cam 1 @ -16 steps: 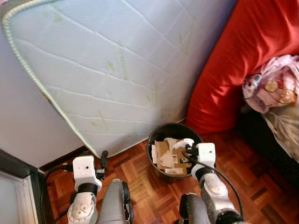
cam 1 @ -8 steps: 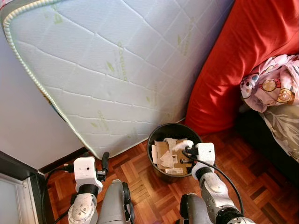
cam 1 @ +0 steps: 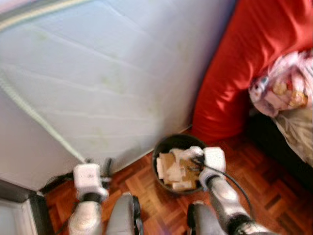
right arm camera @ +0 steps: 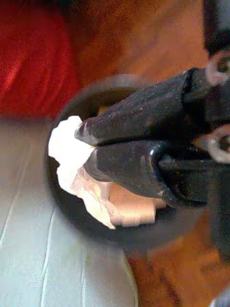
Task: Clean up the room
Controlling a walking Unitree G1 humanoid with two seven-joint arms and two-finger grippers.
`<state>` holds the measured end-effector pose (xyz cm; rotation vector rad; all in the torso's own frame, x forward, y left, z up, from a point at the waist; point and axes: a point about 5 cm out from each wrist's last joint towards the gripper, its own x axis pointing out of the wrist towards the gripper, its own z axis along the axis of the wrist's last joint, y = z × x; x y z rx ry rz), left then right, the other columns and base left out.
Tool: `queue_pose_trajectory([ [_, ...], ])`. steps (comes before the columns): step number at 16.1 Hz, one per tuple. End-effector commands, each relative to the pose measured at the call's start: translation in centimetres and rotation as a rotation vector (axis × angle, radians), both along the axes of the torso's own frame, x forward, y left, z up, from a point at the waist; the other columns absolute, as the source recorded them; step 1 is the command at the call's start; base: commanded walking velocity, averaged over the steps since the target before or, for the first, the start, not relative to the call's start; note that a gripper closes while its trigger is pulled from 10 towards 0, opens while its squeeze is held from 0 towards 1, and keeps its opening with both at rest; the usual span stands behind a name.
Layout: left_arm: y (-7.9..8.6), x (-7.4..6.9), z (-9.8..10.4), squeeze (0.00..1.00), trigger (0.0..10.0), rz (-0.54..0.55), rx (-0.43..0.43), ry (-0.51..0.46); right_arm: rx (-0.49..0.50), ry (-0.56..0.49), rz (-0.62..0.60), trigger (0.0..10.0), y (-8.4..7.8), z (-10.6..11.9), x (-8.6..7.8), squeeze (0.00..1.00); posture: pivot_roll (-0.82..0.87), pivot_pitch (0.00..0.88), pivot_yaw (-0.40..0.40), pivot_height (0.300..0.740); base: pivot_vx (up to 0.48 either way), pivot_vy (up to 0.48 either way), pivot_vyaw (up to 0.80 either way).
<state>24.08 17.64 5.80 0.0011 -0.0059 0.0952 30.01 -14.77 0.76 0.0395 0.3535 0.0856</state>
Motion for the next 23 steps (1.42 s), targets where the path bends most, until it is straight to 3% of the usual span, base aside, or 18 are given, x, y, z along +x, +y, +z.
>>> queue_pose_trajectory([
  [1, 0.9, -0.4, -0.4, 0.00, 10.0, 0.018, 0.018, 0.027, 0.007, 0.006, 0.004, 10.0, 0.8, 0.1, 0.2, 0.00, 0.04, 0.246, 0.007, 0.622, 0.352, 0.000, 0.00],
  [6, 0.8, -0.4, -0.3, 0.00, 10.0, 0.008, 0.019, 0.026, -0.002, 0.008, 0.054, 10.0, 1.5, 0.8, 1.1, 0.00, 0.04, 0.247, 0.007, 0.622, 0.053, 0.000, 0.00],
  [13, 0.3, -0.9, -0.1, 0.00, 10.0, -0.012, 0.025, 0.026, -0.055, 0.163, 0.207, 10.0, 2.4, -0.2, 0.8, 0.00, 0.08, 0.279, -0.003, 0.622, 0.000, 0.000, 0.00],
  [20, 0.3, -1.7, 0.3, 0.00, 10.0, -0.003, 0.032, 0.020, -0.057, 0.147, 0.181, 10.0, 2.9, 1.0, 1.9, 0.00, 0.13, 0.322, -0.012, 0.622, 0.000, 0.000, 0.00],
  [23, 0.4, -2.5, 0.5, 0.00, 10.0, 0.004, 0.036, 0.028, -0.048, 0.121, 0.201, 10.0, 4.0, 2.2, 2.9, 0.00, 0.16, 0.356, -0.012, 0.622, 0.000, 0.000, 0.00],
])
